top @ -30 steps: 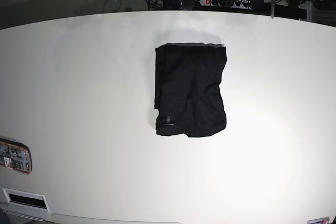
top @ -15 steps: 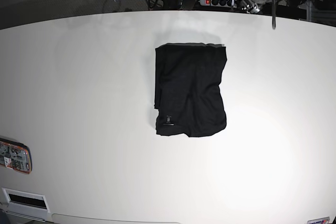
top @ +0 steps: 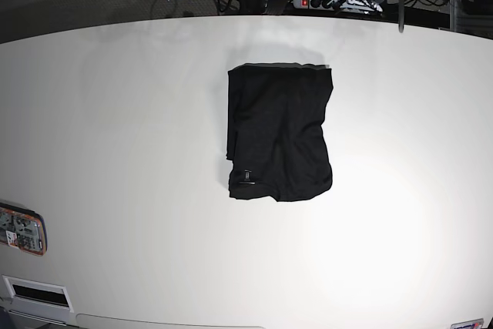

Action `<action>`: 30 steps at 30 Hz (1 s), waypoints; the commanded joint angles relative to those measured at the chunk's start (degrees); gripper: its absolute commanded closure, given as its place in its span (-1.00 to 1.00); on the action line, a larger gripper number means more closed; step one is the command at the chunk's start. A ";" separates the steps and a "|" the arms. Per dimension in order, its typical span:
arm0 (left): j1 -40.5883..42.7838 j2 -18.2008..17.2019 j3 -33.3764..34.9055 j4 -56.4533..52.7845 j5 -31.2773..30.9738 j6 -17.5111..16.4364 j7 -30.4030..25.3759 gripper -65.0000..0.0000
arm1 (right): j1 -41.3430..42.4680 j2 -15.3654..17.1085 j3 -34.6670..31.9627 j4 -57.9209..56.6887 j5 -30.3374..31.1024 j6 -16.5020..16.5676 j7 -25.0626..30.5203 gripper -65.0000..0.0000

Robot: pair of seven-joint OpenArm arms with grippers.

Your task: Fold the T-shirt properly

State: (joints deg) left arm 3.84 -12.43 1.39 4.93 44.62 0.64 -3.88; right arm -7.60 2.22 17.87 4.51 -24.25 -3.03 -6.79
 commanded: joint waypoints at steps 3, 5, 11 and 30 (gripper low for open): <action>0.60 -0.45 0.06 -0.40 0.08 -0.25 1.02 0.15 | -0.18 0.29 -0.07 0.01 -0.06 -0.18 1.20 0.01; 0.60 -0.45 0.06 -0.40 0.08 -0.25 1.02 0.15 | -0.62 0.29 -0.15 -0.34 -0.23 -0.18 2.08 0.01; 0.60 -0.45 0.06 -0.40 0.08 -0.25 1.02 0.15 | -8.62 0.37 -0.15 0.01 -0.23 -0.18 2.26 0.01; 0.34 -0.28 0.06 -0.40 0.08 -0.25 1.46 0.15 | -0.98 1.61 -0.07 0.01 0.03 -0.18 2.26 0.01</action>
State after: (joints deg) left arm 4.14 -12.23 1.39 4.56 44.86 0.21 -2.72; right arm -8.12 3.49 17.87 4.47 -24.25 -2.98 -4.40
